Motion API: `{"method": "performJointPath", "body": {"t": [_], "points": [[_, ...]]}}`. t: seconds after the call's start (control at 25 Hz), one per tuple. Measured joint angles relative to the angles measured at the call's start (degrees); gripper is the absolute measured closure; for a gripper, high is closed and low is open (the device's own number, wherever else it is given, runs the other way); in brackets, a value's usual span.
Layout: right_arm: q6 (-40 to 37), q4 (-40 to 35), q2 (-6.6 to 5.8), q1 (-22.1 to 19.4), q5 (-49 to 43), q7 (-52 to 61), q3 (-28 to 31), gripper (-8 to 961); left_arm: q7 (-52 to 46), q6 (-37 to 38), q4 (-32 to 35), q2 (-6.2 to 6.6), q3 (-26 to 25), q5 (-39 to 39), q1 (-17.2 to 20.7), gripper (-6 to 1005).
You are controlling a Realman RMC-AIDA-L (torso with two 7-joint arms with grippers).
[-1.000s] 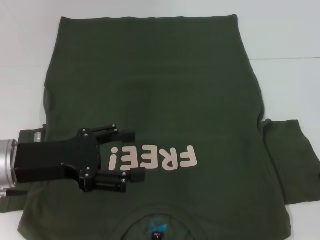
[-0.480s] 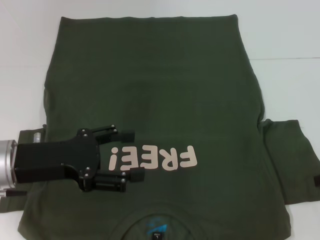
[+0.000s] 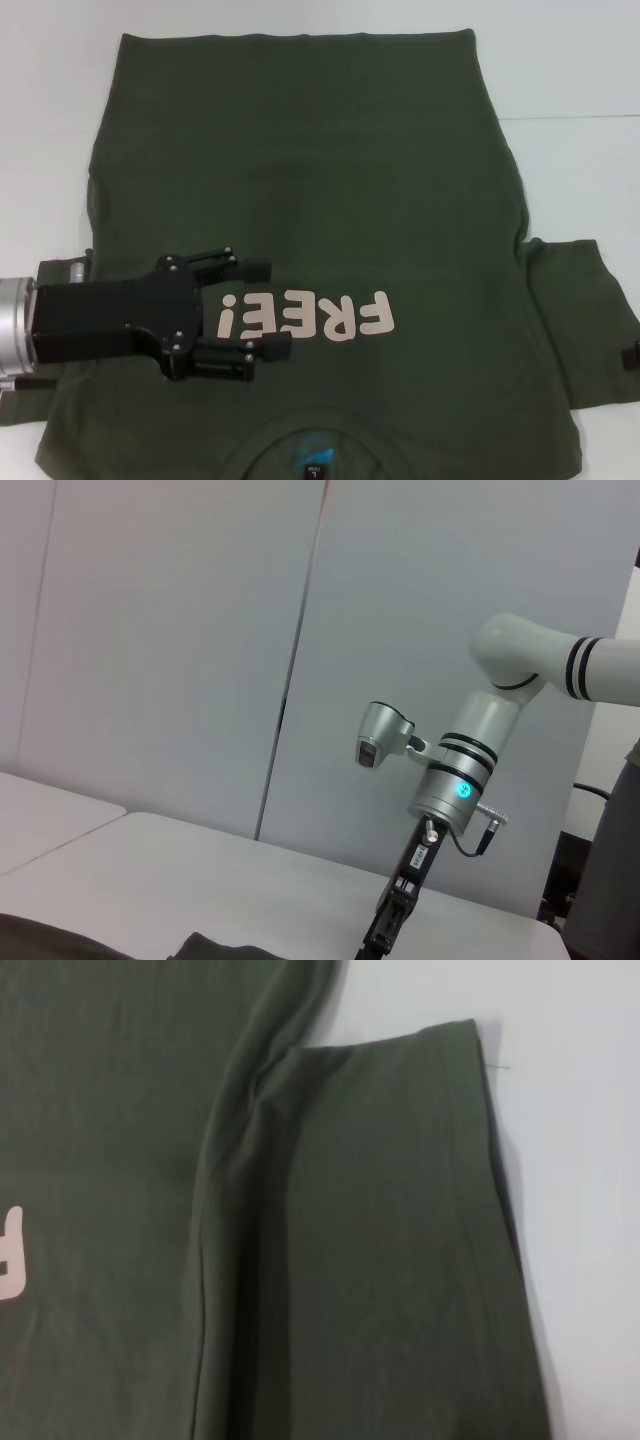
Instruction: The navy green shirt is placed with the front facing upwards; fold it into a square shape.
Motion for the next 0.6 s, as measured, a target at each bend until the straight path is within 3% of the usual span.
{"method": "performJointPath", "body": {"t": [0.6], "points": [[1.25, 2.55, 0.07, 1.2, 0.08, 0.0, 0.04, 22, 0.09, -0.12, -0.06, 0.0, -0.17, -0.06, 0.22, 66]]}}
